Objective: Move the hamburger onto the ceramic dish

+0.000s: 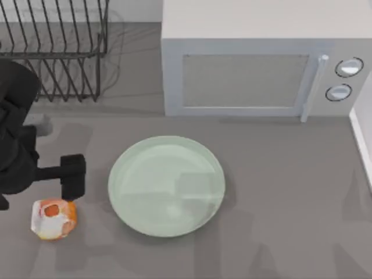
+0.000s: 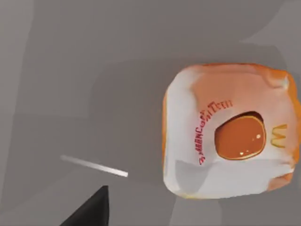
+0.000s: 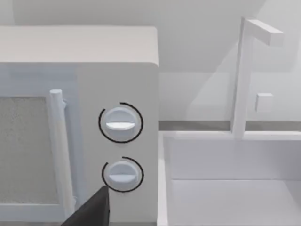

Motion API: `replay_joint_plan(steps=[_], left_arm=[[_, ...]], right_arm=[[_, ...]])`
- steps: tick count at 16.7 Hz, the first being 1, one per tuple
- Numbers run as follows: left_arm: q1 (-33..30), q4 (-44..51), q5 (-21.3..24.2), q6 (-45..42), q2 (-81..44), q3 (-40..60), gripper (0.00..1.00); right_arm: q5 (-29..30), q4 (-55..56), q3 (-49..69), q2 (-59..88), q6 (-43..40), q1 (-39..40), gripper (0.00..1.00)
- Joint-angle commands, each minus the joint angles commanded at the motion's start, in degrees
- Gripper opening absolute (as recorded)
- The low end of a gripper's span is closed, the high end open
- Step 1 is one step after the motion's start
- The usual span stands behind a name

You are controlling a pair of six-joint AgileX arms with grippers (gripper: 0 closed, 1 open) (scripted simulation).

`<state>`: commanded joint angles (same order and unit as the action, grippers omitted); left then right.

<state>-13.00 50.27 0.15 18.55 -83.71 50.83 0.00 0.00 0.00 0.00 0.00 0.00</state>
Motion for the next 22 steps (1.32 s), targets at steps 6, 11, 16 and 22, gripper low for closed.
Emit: replay_joint_plan(steps=[6,11,16,22], left_arm=[[-1.34,4.70,-0.01,1.85,-8.08,5.51,1.00],[-1.11,3.66,-0.01,1.71,-8.42,4.74,1.00],[-1.19,-7.80,-0.01,1.61,-13.93,-0.66,1.00],[-1.25,-15.25,0.00,1.60,-18.04,-4.47,1.00]], right_arm=[[0.00,0.00,0.00,0.00,0.00,0.00,1.00],[0.00,0.00,0.00,0.00,0.00,0.00,1.00],[0.00,0.00,0.00,0.00,0.00,0.00,1.00],[0.00,0.00,0.00,0.00,0.00,0.00,1.00]])
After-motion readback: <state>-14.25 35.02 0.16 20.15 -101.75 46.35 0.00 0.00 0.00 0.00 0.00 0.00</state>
